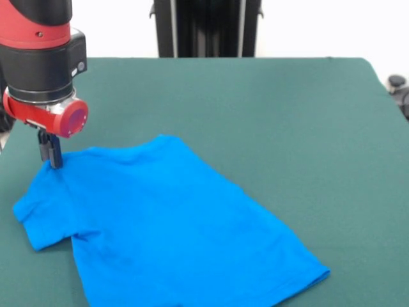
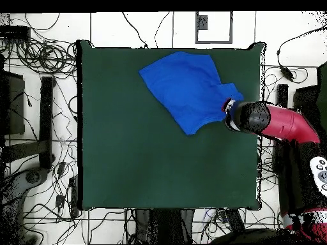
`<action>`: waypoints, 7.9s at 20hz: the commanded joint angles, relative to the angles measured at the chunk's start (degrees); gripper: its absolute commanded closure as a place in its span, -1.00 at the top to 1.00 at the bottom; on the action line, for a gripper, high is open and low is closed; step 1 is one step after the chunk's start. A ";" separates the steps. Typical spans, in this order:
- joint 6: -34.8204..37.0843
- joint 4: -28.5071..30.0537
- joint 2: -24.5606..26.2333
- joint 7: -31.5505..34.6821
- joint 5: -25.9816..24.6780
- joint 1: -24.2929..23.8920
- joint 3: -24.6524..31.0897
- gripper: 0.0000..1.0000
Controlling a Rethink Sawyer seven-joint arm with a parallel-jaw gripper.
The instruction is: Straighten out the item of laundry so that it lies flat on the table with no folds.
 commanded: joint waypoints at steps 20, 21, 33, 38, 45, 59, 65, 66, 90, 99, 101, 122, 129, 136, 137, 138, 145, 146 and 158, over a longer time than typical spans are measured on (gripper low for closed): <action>-6.60 11.21 0.80 1.17 -0.25 -0.87 0.86 -1.00; -6.99 11.75 0.62 1.23 -0.29 -1.05 0.86 -1.00; -8.56 16.21 -2.08 2.42 0.86 -2.10 1.07 -1.00; -9.65 18.59 -3.23 3.30 1.23 -2.64 1.20 -1.00; -11.06 19.18 -2.68 3.71 1.35 -3.08 1.58 -1.00; -11.74 21.63 -4.11 3.52 1.91 -4.19 1.76 -1.00; -11.53 20.89 -3.54 1.68 2.00 -5.97 2.64 -1.00; -10.98 20.19 -3.22 0.84 1.98 -6.41 2.93 -1.00; 3.73 2.12 5.60 -17.54 -1.18 -15.66 11.38 -1.00; 2.48 -0.54 8.96 -17.29 -2.90 -15.81 12.42 -1.00; 2.49 -1.45 9.79 -17.80 -3.06 -15.87 12.68 -1.00; 0.88 -3.11 12.60 -18.49 -4.14 -15.82 13.24 -1.00; -1.10 -2.29 12.65 -19.44 -4.85 -16.66 14.32 1.00; -1.46 -1.85 12.82 -19.29 -6.22 -17.66 15.93 1.00; -1.52 -1.78 12.89 -19.34 -6.32 -17.84 16.16 1.00; -1.50 -1.77 12.94 -19.35 -6.49 -17.95 16.34 1.00; 0.73 -2.26 11.94 -15.41 -7.66 -16.38 14.38 1.00; 0.65 -2.14 11.88 -14.54 -7.46 -16.26 14.13 1.00; 2.22 -1.72 10.13 -11.72 -6.62 -14.35 13.68 1.00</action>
